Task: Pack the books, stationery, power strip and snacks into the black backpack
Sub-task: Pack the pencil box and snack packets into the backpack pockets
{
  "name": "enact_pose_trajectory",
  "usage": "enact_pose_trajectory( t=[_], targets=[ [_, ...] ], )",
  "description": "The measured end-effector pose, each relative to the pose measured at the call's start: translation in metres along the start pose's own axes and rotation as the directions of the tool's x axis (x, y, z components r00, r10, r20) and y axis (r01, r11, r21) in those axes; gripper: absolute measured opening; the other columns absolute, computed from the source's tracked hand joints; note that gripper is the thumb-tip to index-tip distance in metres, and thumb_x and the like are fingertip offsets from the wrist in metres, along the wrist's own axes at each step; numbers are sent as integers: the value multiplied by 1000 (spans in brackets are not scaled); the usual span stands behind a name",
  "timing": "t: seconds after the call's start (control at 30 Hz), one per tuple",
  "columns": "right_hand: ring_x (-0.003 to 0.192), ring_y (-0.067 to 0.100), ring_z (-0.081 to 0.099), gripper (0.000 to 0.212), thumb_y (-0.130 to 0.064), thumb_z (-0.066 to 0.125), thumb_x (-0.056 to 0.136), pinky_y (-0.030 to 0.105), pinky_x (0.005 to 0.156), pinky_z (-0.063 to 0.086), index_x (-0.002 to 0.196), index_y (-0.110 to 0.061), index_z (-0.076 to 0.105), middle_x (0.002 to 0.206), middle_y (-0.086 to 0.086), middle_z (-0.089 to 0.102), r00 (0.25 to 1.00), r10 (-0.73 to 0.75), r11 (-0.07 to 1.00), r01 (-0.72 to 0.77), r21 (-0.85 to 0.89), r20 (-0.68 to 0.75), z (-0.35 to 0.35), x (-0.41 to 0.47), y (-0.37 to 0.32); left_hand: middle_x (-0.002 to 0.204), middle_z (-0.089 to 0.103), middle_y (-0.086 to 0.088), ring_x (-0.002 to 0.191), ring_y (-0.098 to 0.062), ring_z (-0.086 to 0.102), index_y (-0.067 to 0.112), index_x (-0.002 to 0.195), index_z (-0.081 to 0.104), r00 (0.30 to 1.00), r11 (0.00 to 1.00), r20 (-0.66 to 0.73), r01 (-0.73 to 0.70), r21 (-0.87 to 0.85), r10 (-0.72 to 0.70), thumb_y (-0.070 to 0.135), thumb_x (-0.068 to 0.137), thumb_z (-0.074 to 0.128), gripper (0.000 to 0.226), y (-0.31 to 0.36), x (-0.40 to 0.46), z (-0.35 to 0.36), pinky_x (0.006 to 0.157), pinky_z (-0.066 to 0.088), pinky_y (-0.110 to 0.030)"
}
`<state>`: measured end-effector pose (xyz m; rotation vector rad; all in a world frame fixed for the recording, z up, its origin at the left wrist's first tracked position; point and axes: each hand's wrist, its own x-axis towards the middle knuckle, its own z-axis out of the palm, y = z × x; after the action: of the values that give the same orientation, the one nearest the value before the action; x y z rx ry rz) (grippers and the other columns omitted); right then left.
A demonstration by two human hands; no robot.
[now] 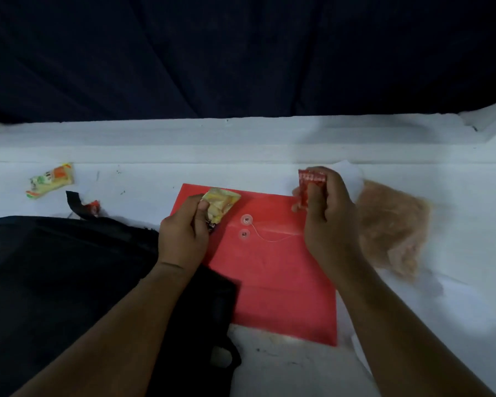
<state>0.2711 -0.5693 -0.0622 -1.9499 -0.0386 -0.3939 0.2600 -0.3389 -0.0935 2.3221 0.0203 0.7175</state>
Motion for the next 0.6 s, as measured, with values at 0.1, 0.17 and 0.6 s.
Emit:
enact_pose_trajectory(
  t=[0.1,0.17,0.6],
  targets=[
    [73,10,66,19,-22,36,106,30,67,55,111,-23,55,89,-6,68,994,104,991,-101,85,-24,-15,-55,-17,61,48,15,56,-1,48,9,91,67,998,993,-58,12,-115,-19,23,103,46,27,38,-14,-18,55,32,-11],
    [77,6,66,18,-24,38,105,25,67,54,114,-28,54,93,-7,67,976,213,971,-207,118,-47,-20,-96,-27,59,51,12,58,2,51,15,84,63,999,980,-10,50,-195,-53,18,104,49,24,62,-36,-31,54,35,-10],
    [90,19,61,24,-21,70,88,36,74,45,107,-35,71,98,-12,71,985,135,774,-35,-633,110,-12,-250,-18,89,70,17,80,-6,68,33,102,64,782,820,586,469,-328,-213,21,98,62,13,82,-156,-138,64,55,-22]
  ],
)
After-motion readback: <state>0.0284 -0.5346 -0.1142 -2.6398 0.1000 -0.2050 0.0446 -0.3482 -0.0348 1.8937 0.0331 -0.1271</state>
